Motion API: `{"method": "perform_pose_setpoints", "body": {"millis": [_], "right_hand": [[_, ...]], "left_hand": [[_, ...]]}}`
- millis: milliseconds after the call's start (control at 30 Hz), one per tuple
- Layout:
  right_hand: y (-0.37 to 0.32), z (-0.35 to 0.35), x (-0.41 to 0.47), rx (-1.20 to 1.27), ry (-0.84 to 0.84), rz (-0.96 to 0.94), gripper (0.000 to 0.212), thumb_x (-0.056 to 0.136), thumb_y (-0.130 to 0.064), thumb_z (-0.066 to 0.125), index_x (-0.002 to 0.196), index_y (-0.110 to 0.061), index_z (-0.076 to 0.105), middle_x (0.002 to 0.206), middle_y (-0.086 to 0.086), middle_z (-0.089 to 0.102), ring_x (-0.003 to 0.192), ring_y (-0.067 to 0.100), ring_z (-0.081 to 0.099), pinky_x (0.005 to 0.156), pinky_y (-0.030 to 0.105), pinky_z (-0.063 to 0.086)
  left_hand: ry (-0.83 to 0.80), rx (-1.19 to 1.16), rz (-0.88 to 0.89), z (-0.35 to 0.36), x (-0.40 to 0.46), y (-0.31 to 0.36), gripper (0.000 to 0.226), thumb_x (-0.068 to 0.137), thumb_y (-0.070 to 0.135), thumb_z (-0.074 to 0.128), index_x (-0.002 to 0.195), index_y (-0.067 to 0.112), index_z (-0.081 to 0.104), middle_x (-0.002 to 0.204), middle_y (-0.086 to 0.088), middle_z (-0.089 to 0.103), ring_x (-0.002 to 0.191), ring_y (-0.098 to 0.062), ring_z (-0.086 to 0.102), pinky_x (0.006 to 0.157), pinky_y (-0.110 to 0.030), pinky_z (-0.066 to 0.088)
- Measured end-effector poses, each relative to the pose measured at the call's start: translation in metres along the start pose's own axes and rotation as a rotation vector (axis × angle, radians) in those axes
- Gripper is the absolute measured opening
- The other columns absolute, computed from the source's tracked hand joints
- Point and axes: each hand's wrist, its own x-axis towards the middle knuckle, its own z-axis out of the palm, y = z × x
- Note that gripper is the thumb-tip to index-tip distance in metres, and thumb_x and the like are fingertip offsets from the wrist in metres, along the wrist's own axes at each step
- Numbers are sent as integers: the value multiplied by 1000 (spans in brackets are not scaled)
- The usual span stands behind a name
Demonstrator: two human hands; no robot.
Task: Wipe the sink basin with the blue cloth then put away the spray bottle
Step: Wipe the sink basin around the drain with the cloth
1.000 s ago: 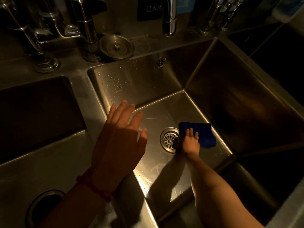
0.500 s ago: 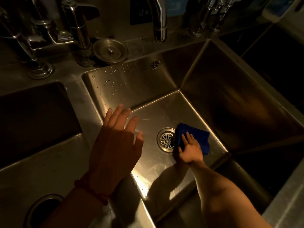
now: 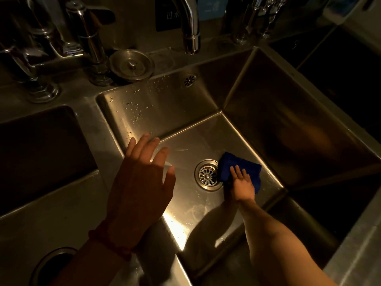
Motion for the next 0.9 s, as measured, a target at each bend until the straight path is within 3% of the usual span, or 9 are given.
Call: {"method": "perform_pose_setpoints", "body": {"millis": [267, 433, 900], "right_hand": [[-6, 17, -14, 8, 27, 48, 67, 98, -13, 41, 151, -20, 0, 160, 4, 0, 147, 27, 2, 121, 40, 6], [-5, 4, 3, 64, 30, 95, 66, 99, -16, 42, 152, -17, 2, 160, 6, 1, 147, 29, 4, 121, 41, 8], [-4, 11, -4, 66, 40, 116, 69, 98, -12, 44, 151, -19, 0, 160, 4, -1, 147, 27, 2, 121, 41, 11]], "left_hand": [[38, -10, 10, 1, 0, 0, 32, 74, 11, 72, 101, -7, 66, 114, -30, 61, 113, -46, 53, 99, -52, 20], [41, -6, 15, 0, -2, 1, 38, 73, 19, 58, 101, -6, 66, 115, -29, 61, 114, -45, 53, 100, -52, 20], [32, 1, 13, -2, -1, 2, 37, 73, 19, 57, 100, -6, 67, 114, -29, 62, 113, -44, 54, 99, -53, 18]]}}
